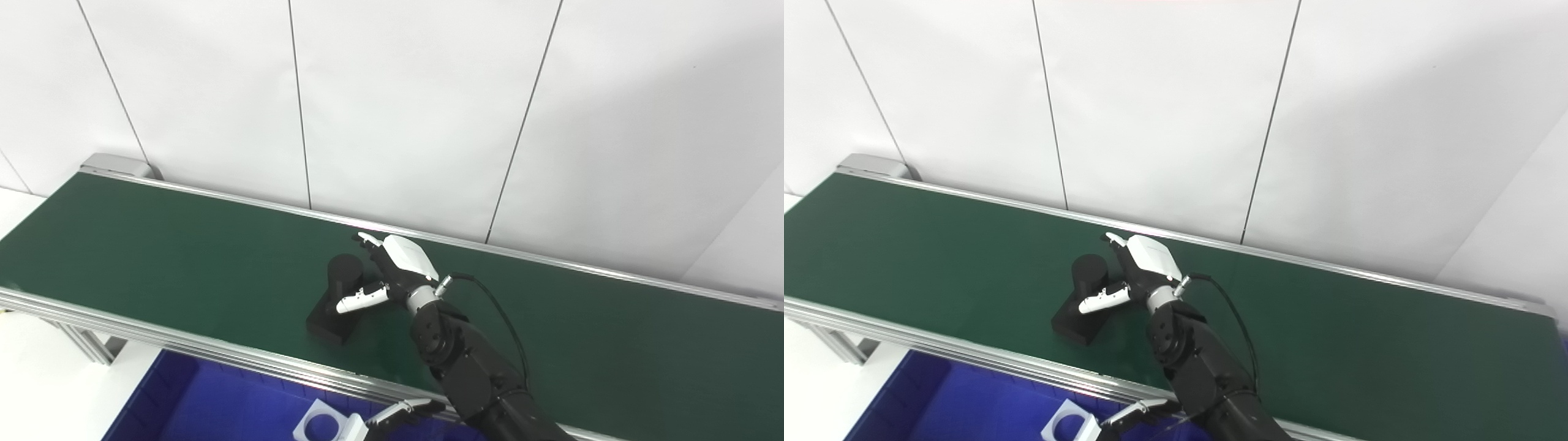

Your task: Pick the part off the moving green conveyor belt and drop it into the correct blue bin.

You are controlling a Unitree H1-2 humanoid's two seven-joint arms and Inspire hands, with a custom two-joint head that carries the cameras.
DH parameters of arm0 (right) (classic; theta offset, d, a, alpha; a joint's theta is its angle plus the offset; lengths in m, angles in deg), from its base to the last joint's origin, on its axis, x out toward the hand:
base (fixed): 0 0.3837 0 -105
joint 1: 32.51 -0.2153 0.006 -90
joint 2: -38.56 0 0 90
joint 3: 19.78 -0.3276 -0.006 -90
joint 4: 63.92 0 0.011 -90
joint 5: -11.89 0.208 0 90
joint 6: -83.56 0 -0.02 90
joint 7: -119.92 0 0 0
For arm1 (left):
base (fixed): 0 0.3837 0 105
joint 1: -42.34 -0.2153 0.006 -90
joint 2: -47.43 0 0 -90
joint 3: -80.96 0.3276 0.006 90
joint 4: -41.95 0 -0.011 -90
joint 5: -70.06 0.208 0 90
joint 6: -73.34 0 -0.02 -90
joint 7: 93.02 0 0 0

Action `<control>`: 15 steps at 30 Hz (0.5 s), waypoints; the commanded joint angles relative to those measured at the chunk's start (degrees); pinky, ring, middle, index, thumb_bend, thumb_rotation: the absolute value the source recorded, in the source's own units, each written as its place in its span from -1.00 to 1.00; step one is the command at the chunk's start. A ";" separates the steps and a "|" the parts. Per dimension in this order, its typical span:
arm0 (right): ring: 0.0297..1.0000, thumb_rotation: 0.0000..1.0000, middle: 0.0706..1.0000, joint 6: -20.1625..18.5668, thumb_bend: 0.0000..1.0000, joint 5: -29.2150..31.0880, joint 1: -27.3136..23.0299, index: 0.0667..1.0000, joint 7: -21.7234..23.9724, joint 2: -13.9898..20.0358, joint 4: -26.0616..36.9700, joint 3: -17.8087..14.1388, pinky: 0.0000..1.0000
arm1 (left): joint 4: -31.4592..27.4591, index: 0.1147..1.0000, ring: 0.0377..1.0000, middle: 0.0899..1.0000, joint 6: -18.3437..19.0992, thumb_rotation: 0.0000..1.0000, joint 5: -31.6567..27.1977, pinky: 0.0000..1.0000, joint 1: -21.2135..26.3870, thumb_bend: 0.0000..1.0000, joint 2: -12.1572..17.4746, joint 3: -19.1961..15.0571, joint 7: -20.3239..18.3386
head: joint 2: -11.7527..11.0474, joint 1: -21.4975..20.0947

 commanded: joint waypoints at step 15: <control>-0.25 -1.00 -0.11 14.12 0.03 -0.45 -0.68 -0.09 -10.58 -1.05 -1.40 -0.01 -0.34 | -3.21 0.53 0.50 0.54 -1.36 -0.12 3.21 0.39 -0.06 0.64 -0.43 -1.70 -0.50 | 1.48 -1.99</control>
